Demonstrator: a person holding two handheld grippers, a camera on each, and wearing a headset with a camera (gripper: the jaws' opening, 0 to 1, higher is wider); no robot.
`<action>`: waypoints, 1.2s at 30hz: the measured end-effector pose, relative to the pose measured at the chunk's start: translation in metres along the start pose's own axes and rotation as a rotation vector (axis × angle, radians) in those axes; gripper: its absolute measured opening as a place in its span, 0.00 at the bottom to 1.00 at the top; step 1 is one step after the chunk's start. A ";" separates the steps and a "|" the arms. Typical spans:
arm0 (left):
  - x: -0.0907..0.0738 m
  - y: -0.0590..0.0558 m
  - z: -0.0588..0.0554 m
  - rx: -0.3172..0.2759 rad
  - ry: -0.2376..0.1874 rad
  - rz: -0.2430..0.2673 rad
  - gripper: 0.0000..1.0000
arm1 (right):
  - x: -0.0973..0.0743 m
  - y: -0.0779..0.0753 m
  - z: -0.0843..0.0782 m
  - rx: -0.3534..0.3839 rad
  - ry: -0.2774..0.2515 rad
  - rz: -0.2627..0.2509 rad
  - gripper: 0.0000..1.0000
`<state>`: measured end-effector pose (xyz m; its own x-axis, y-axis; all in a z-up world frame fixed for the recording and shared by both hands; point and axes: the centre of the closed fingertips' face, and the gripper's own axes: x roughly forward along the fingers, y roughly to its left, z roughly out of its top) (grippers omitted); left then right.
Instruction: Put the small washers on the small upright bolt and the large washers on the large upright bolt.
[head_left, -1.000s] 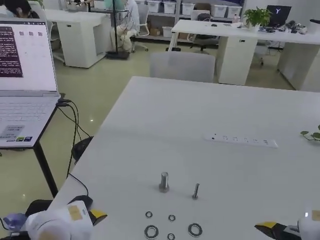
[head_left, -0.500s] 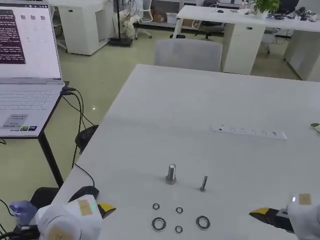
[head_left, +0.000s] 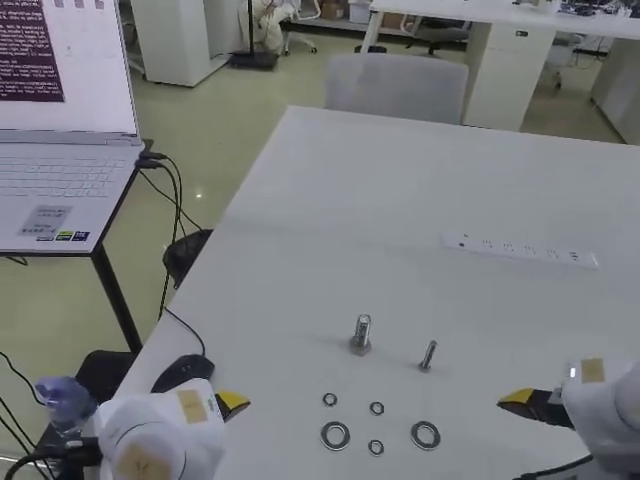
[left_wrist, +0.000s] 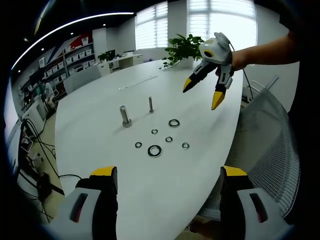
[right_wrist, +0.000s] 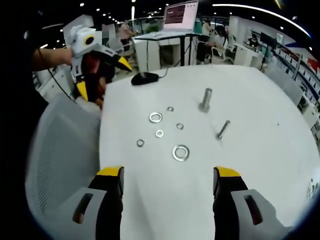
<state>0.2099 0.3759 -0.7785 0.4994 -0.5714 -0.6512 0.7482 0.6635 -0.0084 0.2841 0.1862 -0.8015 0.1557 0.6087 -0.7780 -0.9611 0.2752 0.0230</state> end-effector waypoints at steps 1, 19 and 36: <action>0.001 0.000 0.000 -0.003 -0.002 -0.003 0.84 | 0.002 0.000 0.002 -0.006 0.005 0.004 0.73; 0.003 0.002 0.005 0.018 -0.015 -0.030 0.84 | 0.031 -0.007 0.006 -0.111 0.111 0.049 0.63; 0.003 0.013 0.004 0.023 -0.015 -0.036 0.84 | 0.058 -0.018 0.005 -0.222 0.217 0.092 0.54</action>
<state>0.2226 0.3805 -0.7780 0.4782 -0.6022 -0.6393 0.7756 0.6311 -0.0143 0.3120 0.2204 -0.8439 0.0370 0.4439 -0.8953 -0.9989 0.0430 -0.0199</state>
